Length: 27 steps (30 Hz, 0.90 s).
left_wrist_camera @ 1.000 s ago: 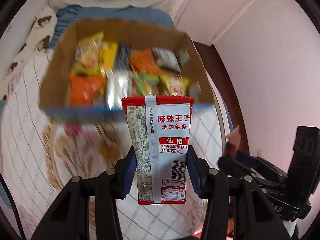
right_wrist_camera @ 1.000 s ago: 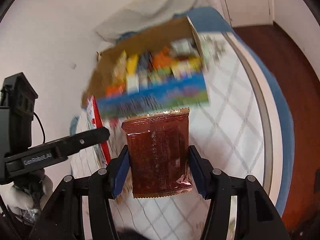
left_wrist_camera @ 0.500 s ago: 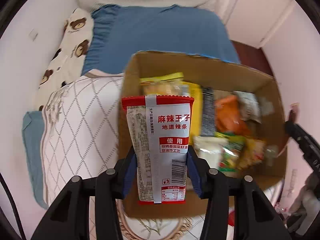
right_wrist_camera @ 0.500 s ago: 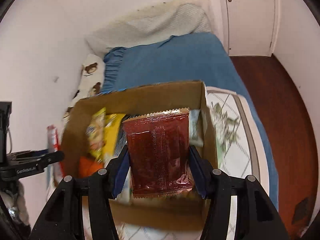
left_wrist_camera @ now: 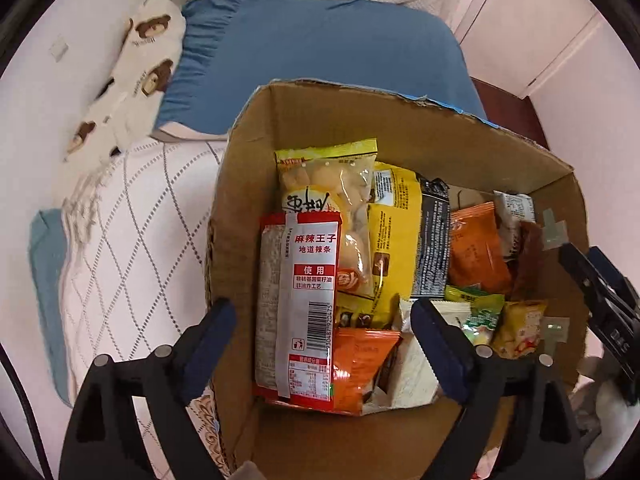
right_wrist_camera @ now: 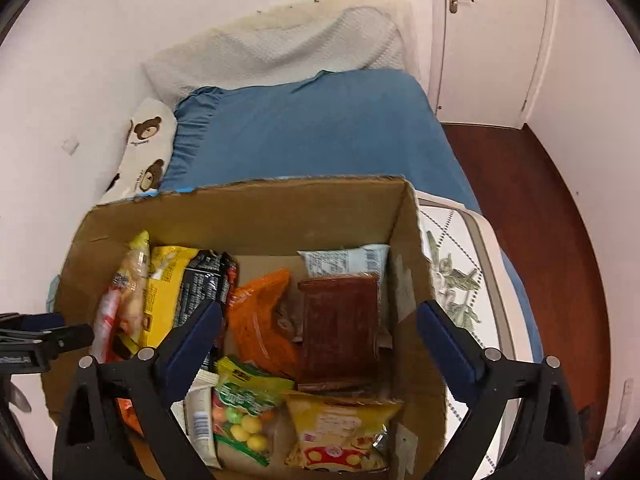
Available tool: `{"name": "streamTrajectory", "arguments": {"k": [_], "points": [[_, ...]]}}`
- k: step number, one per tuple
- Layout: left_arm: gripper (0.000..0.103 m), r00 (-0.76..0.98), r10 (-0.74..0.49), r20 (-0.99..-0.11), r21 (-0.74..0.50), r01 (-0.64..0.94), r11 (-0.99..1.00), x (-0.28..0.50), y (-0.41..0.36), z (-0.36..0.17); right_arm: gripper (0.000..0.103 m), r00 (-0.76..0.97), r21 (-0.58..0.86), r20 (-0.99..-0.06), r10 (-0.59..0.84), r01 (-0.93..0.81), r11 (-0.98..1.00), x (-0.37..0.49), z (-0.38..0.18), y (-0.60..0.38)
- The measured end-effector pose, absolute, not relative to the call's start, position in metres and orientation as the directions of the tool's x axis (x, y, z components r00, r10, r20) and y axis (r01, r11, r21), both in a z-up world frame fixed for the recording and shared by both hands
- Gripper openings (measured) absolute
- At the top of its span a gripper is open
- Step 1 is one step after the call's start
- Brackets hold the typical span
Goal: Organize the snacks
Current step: 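Open both tools to release the packets into the box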
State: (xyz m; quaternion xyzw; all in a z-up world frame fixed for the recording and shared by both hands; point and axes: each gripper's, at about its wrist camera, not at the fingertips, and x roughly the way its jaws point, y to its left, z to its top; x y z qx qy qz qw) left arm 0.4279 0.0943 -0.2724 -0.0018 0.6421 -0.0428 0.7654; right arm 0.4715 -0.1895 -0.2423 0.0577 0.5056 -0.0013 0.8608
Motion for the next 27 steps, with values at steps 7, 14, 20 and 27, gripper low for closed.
{"name": "streamTrajectory", "arguments": {"k": [7, 14, 20, 27], "points": [[0.090, 0.230, -0.087, -0.969, -0.075, 0.061, 0.995, 0.417, 0.083, -0.261, 0.100, 0.485, 0.123, -0.872, 0.073, 0.071, 0.990, 0.453, -0.237, -0.195], [0.090, 0.337, -0.083, -0.938, -0.069, 0.054, 0.996, 0.385, 0.075, -0.246, 0.100, 0.441, 0.142, -0.892, 0.102, 0.058, 0.988, 0.426, -0.235, -0.187], [0.090, 0.411, -0.049, -0.910, -0.030, 0.053, 0.998, 0.353, 0.070, -0.236, 0.100, 0.429, 0.115, -0.899, 0.084, 0.045, 0.992, 0.398, -0.233, -0.176], [0.090, 0.504, -0.046, -0.862, -0.023, 0.050, 0.998, 0.314, 0.070, -0.212, 0.100, 0.502, 0.057, -0.864, 0.030, 0.039, 0.998, 0.358, -0.204, -0.168]]}}
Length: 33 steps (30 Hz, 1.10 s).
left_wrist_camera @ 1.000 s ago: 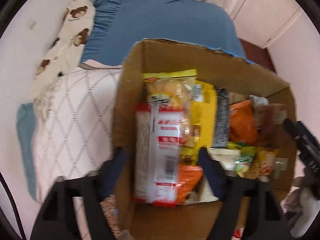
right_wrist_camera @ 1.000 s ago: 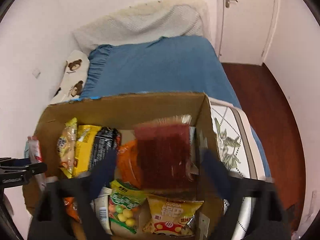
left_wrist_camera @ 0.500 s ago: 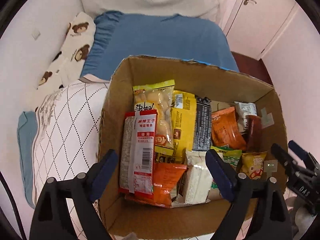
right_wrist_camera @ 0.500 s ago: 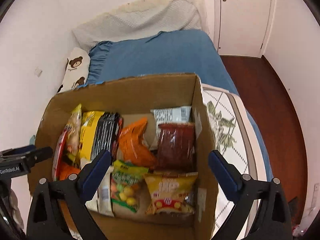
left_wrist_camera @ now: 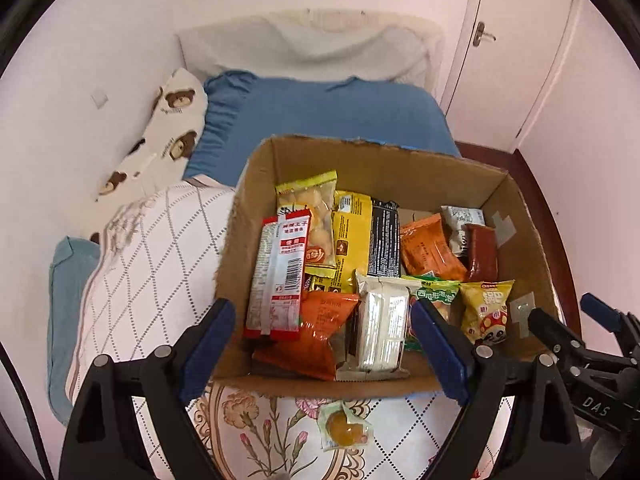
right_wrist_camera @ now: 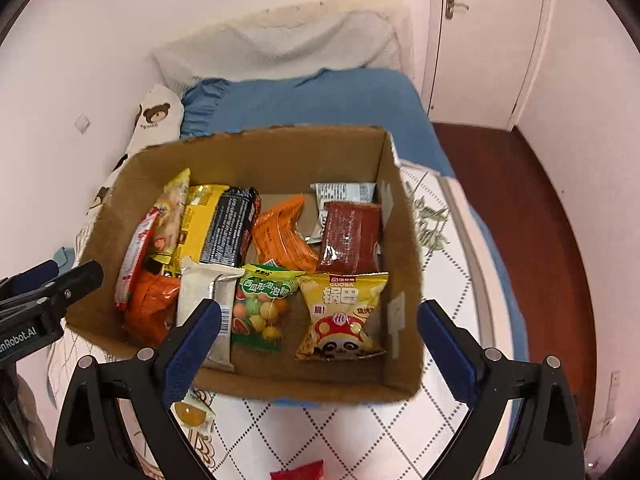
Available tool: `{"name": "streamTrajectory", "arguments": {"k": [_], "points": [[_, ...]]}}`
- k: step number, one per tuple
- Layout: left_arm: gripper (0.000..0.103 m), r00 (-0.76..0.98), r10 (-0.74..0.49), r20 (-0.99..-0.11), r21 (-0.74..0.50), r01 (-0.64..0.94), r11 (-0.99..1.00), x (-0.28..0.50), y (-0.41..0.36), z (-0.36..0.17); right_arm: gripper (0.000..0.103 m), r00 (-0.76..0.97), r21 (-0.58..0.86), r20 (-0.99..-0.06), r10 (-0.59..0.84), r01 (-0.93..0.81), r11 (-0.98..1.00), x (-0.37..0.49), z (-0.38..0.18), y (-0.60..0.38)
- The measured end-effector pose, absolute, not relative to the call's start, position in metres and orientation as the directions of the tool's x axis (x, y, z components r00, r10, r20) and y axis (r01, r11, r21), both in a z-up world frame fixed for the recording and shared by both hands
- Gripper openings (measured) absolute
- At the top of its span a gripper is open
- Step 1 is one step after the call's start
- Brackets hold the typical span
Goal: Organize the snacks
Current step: 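Open both tools to release the packets into the box, then grasp the round yellow egg snack with left tool while right tool grasps red triangle candy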
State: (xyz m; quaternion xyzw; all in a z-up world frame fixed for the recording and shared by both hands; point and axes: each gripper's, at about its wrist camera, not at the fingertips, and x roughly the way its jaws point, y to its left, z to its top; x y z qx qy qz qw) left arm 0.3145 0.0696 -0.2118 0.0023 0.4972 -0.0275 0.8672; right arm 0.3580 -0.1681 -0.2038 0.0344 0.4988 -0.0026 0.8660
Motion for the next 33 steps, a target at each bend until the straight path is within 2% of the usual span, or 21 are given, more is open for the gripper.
{"name": "streamTrajectory", "arguments": {"k": [11, 19, 25, 28, 33], "points": [[0.090, 0.621, -0.048, -0.782, 0.002, 0.079, 0.997, 0.247, 0.068, -0.173, 0.101, 0.596, 0.053, -0.802, 0.027, 0.025, 0.998, 0.293, -0.159, -0.158], [0.090, 0.610, -0.049, -0.791, -0.015, 0.061, 0.998, 0.221, 0.078, -0.175, 0.101, 0.617, 0.106, -0.785, 0.062, 0.034, 0.994, 0.262, -0.144, -0.160], [0.090, 0.478, -0.016, -0.878, 0.012, 0.055, 0.998, 0.210, 0.082, -0.234, 0.101, 0.473, 0.166, -0.874, 0.117, 0.064, 0.984, 0.242, -0.197, -0.176], [0.090, 0.408, 0.017, -0.913, 0.045, 0.058, 0.997, 0.206, 0.083, -0.270, 0.101, 0.374, 0.196, -0.918, 0.135, 0.129, 0.972, 0.232, -0.241, -0.193], [0.090, 0.320, 0.043, -0.946, 0.066, 0.060, 0.996, 0.205, 0.080, -0.314, 0.101, 0.245, 0.165, -0.965, 0.093, 0.290, 0.943, 0.225, -0.316, -0.236]]}}
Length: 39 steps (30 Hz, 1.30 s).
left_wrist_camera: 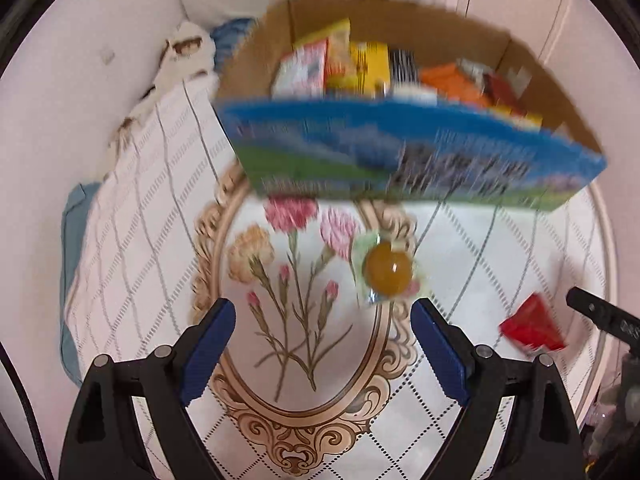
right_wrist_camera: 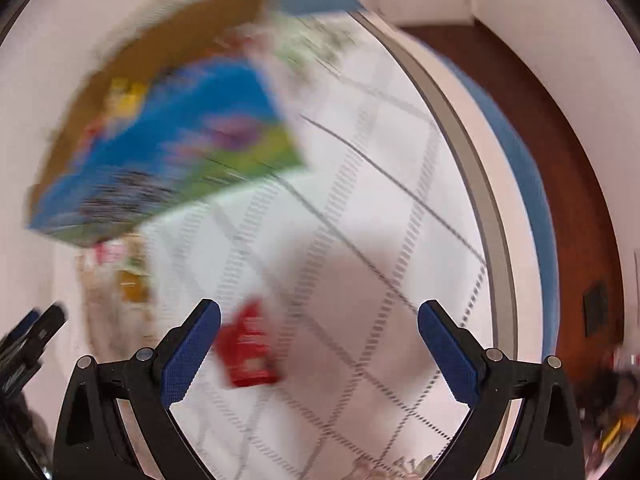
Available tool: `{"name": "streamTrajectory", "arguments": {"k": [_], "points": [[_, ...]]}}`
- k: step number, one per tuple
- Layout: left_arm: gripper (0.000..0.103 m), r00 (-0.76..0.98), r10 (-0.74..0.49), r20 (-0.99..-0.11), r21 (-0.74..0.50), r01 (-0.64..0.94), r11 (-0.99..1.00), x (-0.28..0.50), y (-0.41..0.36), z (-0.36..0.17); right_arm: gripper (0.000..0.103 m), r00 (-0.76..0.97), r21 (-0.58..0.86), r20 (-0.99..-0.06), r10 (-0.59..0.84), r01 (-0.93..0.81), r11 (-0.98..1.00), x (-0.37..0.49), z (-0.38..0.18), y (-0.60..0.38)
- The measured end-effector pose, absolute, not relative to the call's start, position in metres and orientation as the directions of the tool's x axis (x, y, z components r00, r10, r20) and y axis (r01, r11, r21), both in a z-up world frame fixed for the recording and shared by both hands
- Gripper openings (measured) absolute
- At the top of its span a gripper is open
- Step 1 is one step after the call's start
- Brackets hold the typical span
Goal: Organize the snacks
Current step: 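Grasp the round yellow egg snack with left tool while right tool grasps red triangle candy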
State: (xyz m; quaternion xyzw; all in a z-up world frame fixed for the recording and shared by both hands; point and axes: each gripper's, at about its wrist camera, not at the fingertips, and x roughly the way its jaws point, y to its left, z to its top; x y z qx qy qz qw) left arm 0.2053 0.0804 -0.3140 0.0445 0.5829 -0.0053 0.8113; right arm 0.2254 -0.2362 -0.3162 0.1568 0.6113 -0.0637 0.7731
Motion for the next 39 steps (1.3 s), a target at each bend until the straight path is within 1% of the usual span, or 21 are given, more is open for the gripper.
{"name": "streamTrajectory", "arguments": {"k": [3, 6, 9, 12, 16, 17, 18, 19, 20, 21, 24, 27, 31, 32, 34, 35, 36, 39], "points": [[0.090, 0.297, 0.054, -0.953, 0.075, 0.059, 0.995, 0.209, 0.078, -0.330, 0.102, 0.165, 0.151, -0.981, 0.101, 0.326, 0.933, 0.233, -0.357, -0.248], [0.090, 0.288, 0.066, -0.955, 0.085, 0.056, 0.995, 0.214, 0.076, -0.339, 0.103, 0.111, 0.120, -0.990, 0.089, 0.304, 0.945, 0.242, -0.381, -0.244], [0.090, 0.279, 0.046, -0.959, 0.061, 0.046, 0.997, 0.221, 0.077, -0.342, 0.103, 0.073, 0.096, -0.994, 0.076, 0.332, 0.938, 0.251, -0.392, -0.244], [0.090, 0.264, 0.014, -0.964, 0.027, 0.045, 0.999, 0.231, 0.076, -0.345, 0.103, 0.071, 0.118, -0.993, 0.098, 0.388, 0.914, 0.253, -0.402, -0.250], [0.090, 0.257, -0.052, -0.965, -0.031, 0.086, 0.996, 0.244, 0.067, -0.345, 0.102, 0.046, 0.153, -0.988, 0.147, 0.392, 0.907, 0.255, -0.397, -0.257], [0.087, 0.256, -0.060, -0.965, -0.035, 0.101, 0.994, 0.246, 0.063, -0.345, 0.092, 0.073, 0.157, -0.988, 0.140, 0.405, 0.901, 0.254, -0.388, -0.261], [0.078, 0.254, -0.070, -0.965, -0.040, 0.120, 0.992, 0.250, 0.058, -0.346, 0.079, 0.094, 0.152, -0.988, 0.124, 0.395, 0.906, 0.251, -0.381, -0.261], [0.072, 0.245, -0.077, -0.966, -0.044, 0.137, 0.990, 0.254, 0.053, -0.348, 0.072, 0.123, 0.146, -0.987, 0.107, 0.369, 0.918, 0.252, -0.371, -0.262], [0.062, 0.232, -0.082, -0.969, -0.048, 0.150, 0.987, 0.257, 0.050, -0.351, 0.064, 0.165, 0.160, -0.980, 0.108, 0.344, 0.925, 0.248, -0.360, -0.259], [0.056, 0.210, -0.089, -0.974, -0.054, 0.168, 0.984, 0.261, 0.046, -0.356, 0.063, 0.195, 0.191, -0.972, 0.131, 0.332, 0.924, 0.244, -0.352, -0.257], [0.056, 0.163, -0.079, -0.983, -0.046, 0.199, 0.979, 0.270, 0.037, -0.371, 0.063, 0.242, 0.330, -0.933, 0.267, 0.280, 0.901, 0.230, -0.338, -0.242], [0.057, 0.150, -0.053, -0.987, -0.020, 0.213, 0.977, 0.275, 0.033, -0.382, 0.064, 0.240, 0.397, -0.908, 0.345, 0.226, 0.889, 0.222, -0.336, -0.221], [0.052, 0.166, -0.047, -0.985, -0.006, 0.242, 0.970, 0.276, 0.025, -0.381, 0.064, 0.206, 0.358, -0.926, 0.316, 0.216, 0.908, 0.224, -0.349, -0.201], [0.049, 0.170, -0.045, -0.984, -0.001, 0.252, 0.968, 0.275, 0.023, -0.380, 0.063, 0.204, 0.343, -0.932, 0.300, 0.222, 0.913, 0.224, -0.353, -0.199], [0.048, 0.175, -0.040, -0.984, 0.007, 0.260, 0.966, 0.266, 0.021, -0.376, 0.055, 0.207, 0.310, -0.942, 0.265, 0.227, 0.923, 0.228, -0.357, -0.189], [0.047, 0.169, -0.042, -0.985, 0.002, 0.255, 0.967, 0.260, 0.026, -0.374, 0.046, 0.221, 0.294, -0.944, 0.246, 0.220, 0.930, 0.227, -0.358, -0.189], [0.047, 0.160, -0.052, -0.986, -0.011, 0.248, 0.969, 0.255, 0.029, -0.373, 0.043, 0.227, 0.290, -0.944, 0.241, 0.212, 0.933, 0.228, -0.357, -0.188], [0.047, 0.132, -0.069, -0.989, -0.039, 0.220, 0.975, 0.232, 0.044, -0.375, 0.042, 0.231, 0.268, -0.947, 0.223, 0.188, 0.945, 0.227, -0.351, -0.183]]}}
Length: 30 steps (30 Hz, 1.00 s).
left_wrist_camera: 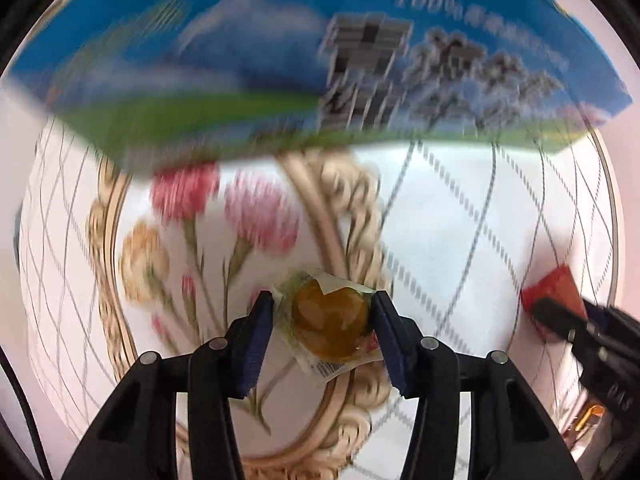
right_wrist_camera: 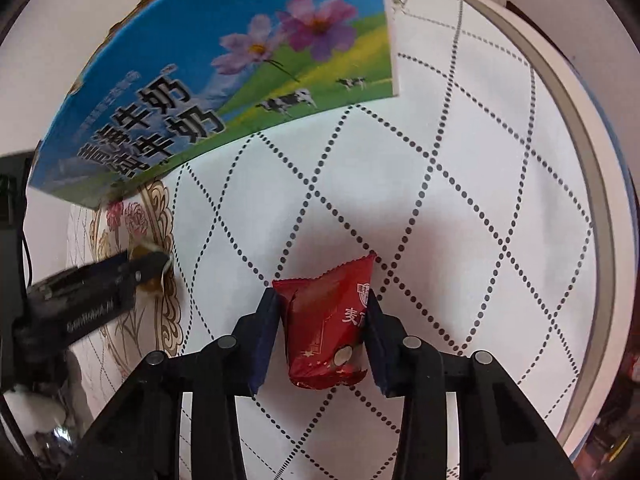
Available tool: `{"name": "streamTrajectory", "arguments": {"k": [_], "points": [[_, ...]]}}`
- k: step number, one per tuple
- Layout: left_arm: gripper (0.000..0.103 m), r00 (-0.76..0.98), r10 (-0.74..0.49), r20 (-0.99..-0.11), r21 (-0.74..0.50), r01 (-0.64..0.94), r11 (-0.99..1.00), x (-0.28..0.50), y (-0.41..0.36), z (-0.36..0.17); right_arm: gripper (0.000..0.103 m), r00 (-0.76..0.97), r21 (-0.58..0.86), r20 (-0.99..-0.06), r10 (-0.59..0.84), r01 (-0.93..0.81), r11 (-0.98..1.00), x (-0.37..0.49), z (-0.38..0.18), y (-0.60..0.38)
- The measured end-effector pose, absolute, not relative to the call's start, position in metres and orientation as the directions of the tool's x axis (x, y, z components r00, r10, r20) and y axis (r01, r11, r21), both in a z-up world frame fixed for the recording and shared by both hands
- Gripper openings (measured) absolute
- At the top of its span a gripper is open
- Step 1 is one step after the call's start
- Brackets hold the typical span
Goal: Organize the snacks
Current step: 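Grasp the round yellow egg snack with left tool while right tool grasps red triangle candy, then lift both held snacks and carry them over the box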
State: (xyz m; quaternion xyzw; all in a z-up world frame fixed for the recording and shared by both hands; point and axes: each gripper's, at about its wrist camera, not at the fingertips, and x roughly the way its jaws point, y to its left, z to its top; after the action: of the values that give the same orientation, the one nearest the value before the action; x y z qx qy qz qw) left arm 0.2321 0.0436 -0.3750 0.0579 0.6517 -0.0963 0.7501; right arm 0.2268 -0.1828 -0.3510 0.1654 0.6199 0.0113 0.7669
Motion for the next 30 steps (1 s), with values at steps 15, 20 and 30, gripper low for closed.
{"name": "streamTrajectory", "arguments": {"k": [15, 20, 30], "points": [[0.055, 0.054, -0.146, -0.988, -0.136, 0.150, 0.979, 0.166, 0.080, -0.401, 0.042, 0.131, 0.265, -0.959, 0.252, 0.102, 0.959, 0.189, -0.365, -0.144], [0.050, 0.067, -0.119, -0.991, -0.106, 0.173, 0.979, 0.164, 0.081, -0.407, 0.042, 0.119, 0.278, -0.957, 0.264, 0.122, 0.953, 0.188, -0.370, -0.146], [0.042, 0.113, -0.149, -0.982, -0.130, 0.164, 0.978, 0.151, 0.066, -0.361, 0.040, 0.136, 0.331, -0.940, 0.314, 0.133, 0.934, 0.180, -0.354, -0.147]]}}
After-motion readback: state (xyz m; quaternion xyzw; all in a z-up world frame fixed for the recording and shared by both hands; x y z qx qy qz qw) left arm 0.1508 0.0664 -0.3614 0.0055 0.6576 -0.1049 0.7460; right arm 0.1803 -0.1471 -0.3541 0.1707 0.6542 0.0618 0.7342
